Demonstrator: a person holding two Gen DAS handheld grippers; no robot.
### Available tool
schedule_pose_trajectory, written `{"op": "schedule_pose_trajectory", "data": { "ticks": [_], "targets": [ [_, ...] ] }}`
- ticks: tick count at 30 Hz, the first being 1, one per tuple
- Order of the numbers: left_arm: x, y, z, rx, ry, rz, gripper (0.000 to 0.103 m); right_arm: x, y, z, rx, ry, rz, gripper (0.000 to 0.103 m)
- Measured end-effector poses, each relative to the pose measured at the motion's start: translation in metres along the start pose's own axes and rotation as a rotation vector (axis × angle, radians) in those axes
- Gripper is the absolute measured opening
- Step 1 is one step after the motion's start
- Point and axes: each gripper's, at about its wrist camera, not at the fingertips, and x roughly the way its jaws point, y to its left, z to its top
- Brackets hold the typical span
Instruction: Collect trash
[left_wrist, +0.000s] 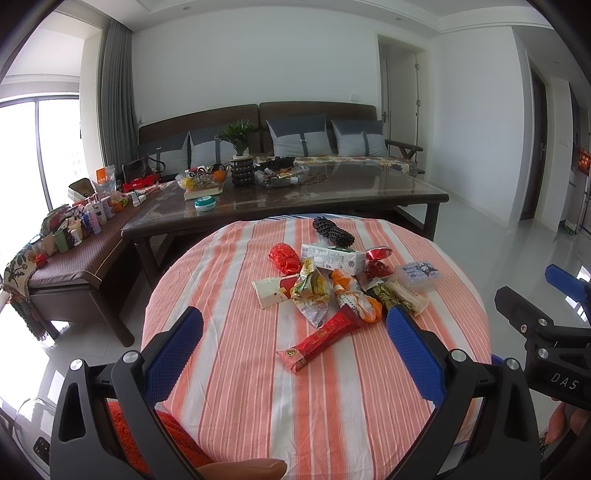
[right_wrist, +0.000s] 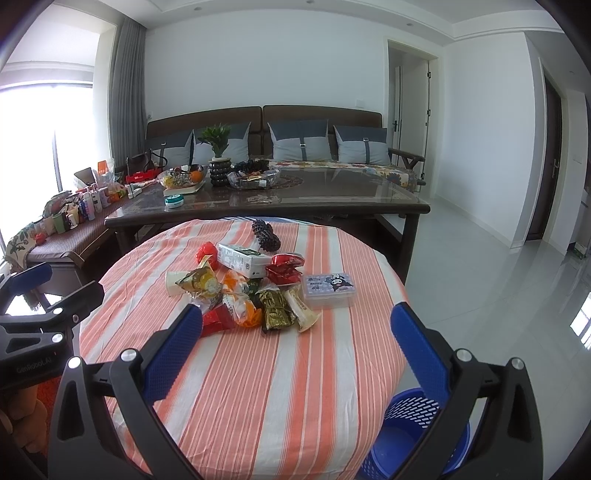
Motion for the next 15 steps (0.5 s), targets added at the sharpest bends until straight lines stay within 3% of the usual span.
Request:
{"op": "schedule_pose_trajectory", "data": {
  "ticks": [15],
  "targets": [
    [0.0002, 0.0000, 0.0001, 0.000, 0.002, 0.000, 0.099, 0.0001, 0.0005, 0.0000, 0.000, 0.002, -0.002, 0.098]
  ]
}}
